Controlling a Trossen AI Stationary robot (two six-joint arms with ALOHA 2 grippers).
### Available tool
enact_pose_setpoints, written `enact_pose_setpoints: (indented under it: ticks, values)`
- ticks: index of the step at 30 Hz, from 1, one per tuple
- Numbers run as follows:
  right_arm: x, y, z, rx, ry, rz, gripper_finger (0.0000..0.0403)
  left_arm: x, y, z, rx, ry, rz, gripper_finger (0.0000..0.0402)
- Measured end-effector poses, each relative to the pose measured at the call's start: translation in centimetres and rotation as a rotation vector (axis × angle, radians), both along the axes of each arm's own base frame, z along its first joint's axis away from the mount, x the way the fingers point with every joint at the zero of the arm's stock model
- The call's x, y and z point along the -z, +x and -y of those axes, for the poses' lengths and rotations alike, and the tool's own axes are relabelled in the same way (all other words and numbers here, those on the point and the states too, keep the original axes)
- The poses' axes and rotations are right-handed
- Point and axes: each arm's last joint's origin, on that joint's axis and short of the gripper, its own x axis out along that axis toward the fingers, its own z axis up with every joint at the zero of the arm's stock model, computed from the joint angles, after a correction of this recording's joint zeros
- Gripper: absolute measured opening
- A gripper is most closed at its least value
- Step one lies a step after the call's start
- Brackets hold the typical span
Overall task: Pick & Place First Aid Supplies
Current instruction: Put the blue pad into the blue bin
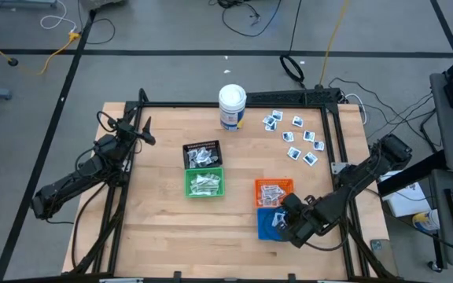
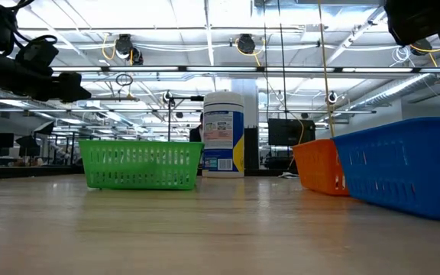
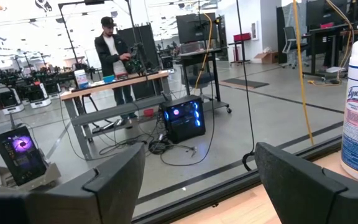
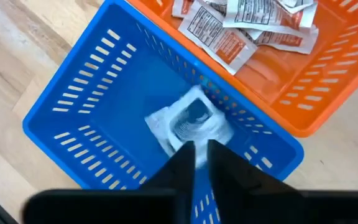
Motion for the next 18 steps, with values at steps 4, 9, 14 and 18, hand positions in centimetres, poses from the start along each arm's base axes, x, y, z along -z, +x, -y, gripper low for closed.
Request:
enact_pose_setpoints:
  ticks: [4, 9, 14, 18]
  values:
    - [0.0, 0.1, 0.0, -0.032, -0.007, 0.001, 0.0098, 0.0, 0.0, 0.0, 0.0, 0.0, 0.0, 0.0305]
    - [-0.8, 0.4, 0.9, -0.063, 0.002, 0.027, 0.0179, 0.0, 0.0, 0.0, 0.0, 0.0, 0.0, 0.0306]
    - [-2.5, 0.9, 3.0, -0.099, 0.001, 0.073, 0.0231, 0.0, 0.0, 0.0, 0.0, 0.0, 0.0, 0.0306]
    - [-3.8, 1.2, 4.9, -0.14, -0.016, 0.108, 0.0246, 0.0, 0.0, 0.0, 0.0, 0.0, 0.0, 0.0306]
